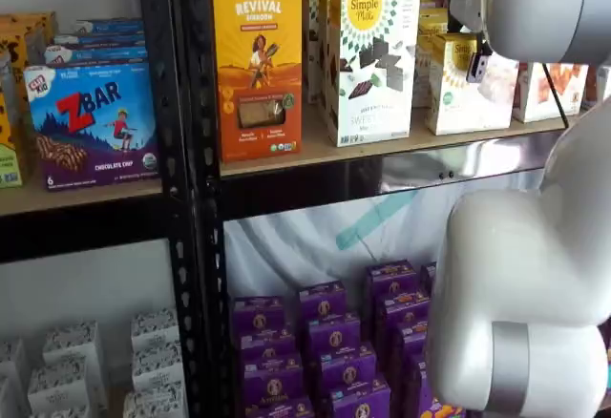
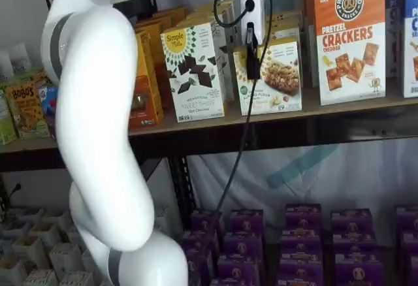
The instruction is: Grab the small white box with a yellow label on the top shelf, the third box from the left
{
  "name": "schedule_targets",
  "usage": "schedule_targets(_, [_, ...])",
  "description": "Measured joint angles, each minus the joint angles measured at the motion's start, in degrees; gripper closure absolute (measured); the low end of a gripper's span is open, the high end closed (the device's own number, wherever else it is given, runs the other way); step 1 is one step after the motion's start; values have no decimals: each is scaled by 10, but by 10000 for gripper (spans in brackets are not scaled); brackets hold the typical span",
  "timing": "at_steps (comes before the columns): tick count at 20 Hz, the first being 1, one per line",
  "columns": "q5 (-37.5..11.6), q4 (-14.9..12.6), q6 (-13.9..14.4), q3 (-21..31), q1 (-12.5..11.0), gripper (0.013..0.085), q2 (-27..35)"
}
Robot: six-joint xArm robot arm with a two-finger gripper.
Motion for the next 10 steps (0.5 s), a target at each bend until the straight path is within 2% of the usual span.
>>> schedule_targets(3, [-3, 6, -3, 4, -3, 330, -3])
schedule_targets(4, [-3, 8, -3, 5, -4, 330, -4])
schedule_targets(5, [-4, 9, -4, 5, -5, 370, -4])
schedule_targets(10, [-8, 16, -8, 8, -10, 370, -6])
